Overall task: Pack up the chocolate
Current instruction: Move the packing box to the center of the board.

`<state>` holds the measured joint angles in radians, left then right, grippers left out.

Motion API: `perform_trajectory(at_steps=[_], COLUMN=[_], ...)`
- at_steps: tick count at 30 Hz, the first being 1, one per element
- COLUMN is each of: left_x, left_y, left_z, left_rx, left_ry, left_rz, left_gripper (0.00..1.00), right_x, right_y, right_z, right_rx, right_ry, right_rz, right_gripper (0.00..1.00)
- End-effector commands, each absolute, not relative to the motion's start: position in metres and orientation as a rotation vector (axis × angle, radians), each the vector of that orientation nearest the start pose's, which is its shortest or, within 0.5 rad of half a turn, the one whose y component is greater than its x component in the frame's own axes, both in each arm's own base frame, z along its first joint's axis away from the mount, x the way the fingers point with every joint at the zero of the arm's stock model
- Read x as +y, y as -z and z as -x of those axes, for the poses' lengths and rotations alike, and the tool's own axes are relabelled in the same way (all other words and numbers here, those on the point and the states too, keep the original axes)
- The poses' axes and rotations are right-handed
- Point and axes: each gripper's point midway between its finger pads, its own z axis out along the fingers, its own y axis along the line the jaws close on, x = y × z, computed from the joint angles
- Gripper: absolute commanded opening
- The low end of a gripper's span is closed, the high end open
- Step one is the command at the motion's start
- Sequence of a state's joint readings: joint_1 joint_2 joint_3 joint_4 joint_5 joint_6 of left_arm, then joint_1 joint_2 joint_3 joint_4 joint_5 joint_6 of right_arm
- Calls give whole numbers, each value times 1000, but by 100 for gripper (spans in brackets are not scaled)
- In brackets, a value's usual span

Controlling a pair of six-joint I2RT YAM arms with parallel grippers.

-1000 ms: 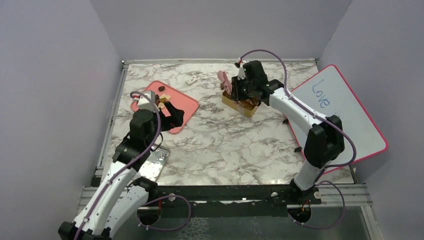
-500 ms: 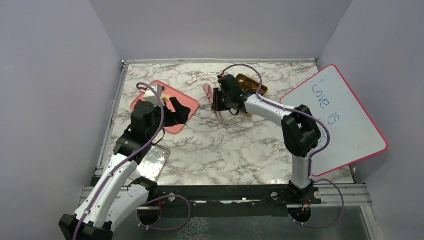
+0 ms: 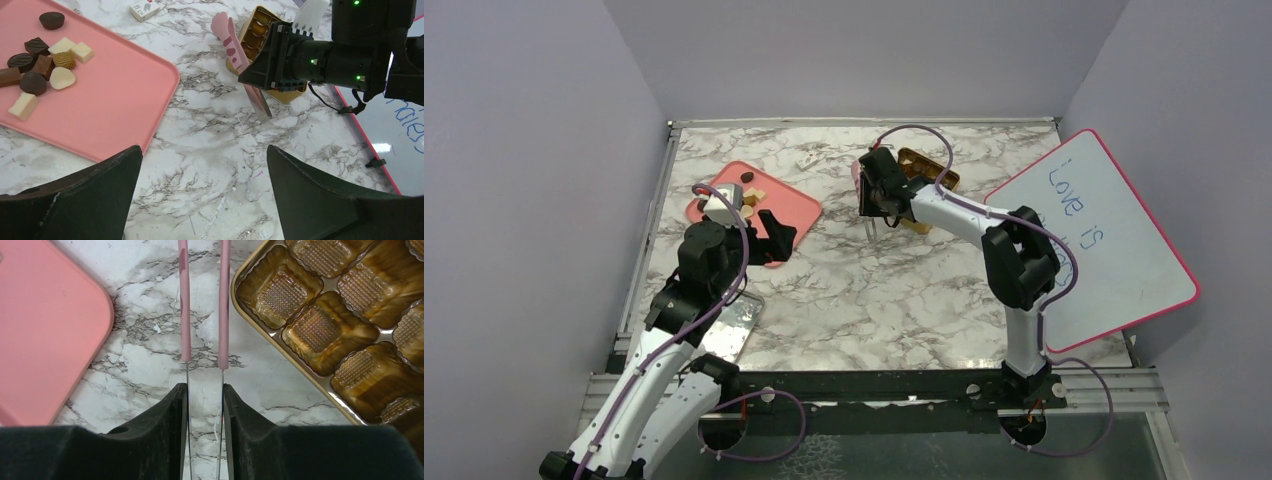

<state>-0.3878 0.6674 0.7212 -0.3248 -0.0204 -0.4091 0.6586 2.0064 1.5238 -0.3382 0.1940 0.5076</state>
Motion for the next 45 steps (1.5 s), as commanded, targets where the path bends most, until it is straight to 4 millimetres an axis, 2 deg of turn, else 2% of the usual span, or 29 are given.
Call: perform_trajectory(at_steps=[1,4,11,18,27,32,41,45], left_x=[-114,-114,-114,-114,-112,-112,-111,-112], left_y=[-245,-244,-245,-245,-246,-245,-245,-245], left_z=[-260,-260,-259,-258,-257,-257,-257,-257], left_rx=[1859,1862,1858,1857,1847,1847,1845,1840], left_ry=[503,498,500,505,501,501,493,496], left_rz=[36,29,29,27,33,33,25,23], left_gripper=[95,95,95,95,95,95,95,95], right_x=[301,297,279,259,259,264,259,263], right_y=[-76,-68,-65,-63,-71,-68,-65,-61], right_z=[-427,-427,-433,-422,-429,-433,-446,-451], right_rx=[2416,2435,2433,2452,2451,2470,2485,2500], right_ry=[-268,-238,-206,-153,-110,-102,-4,-11], right_rz=[66,60,22,9,104,157,164,182], right_gripper=[34,34,33,33,36,39,40,40])
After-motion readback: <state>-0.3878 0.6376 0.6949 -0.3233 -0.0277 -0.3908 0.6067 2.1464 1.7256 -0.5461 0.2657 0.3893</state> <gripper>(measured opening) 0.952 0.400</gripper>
